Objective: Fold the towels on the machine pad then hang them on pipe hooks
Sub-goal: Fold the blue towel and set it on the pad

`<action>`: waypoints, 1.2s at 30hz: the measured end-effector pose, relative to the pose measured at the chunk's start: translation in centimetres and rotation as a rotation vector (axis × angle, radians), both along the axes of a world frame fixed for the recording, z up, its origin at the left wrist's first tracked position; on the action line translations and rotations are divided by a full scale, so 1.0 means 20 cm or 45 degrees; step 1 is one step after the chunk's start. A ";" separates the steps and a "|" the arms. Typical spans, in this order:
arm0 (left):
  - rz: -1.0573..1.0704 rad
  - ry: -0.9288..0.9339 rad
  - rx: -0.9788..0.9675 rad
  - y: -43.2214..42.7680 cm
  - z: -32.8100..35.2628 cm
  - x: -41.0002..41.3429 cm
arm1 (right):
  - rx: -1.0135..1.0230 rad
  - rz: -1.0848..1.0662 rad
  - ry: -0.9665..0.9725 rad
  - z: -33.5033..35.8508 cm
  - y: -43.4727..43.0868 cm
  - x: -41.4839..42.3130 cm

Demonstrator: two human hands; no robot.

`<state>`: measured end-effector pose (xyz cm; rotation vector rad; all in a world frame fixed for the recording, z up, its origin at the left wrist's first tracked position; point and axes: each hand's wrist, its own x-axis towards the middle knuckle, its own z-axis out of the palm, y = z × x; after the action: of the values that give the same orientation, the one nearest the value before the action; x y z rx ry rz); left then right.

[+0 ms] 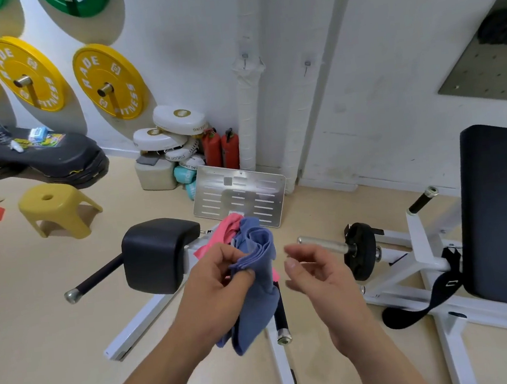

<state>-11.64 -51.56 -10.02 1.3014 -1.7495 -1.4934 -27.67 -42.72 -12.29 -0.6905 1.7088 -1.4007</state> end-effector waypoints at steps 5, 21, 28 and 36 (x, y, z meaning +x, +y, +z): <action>-0.348 0.190 0.036 -0.07 0.13 0.10 | 0.024 0.242 -0.092 -0.03 0.03 -0.12; -0.171 -0.048 -0.176 -0.20 0.08 0.18 | -0.073 0.066 0.122 0.14 -0.06 -0.06; -0.048 -0.167 -0.204 -0.26 0.02 0.24 | -0.043 0.134 -0.092 0.07 -0.14 -0.02; 0.029 -0.164 -0.146 -0.51 0.01 0.42 | -0.019 0.337 -0.146 -0.03 -0.46 0.07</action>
<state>-3.28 -61.70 -9.91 1.3803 -1.8646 -1.3024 -26.18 -52.00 -12.89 -0.7976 1.4607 -1.2437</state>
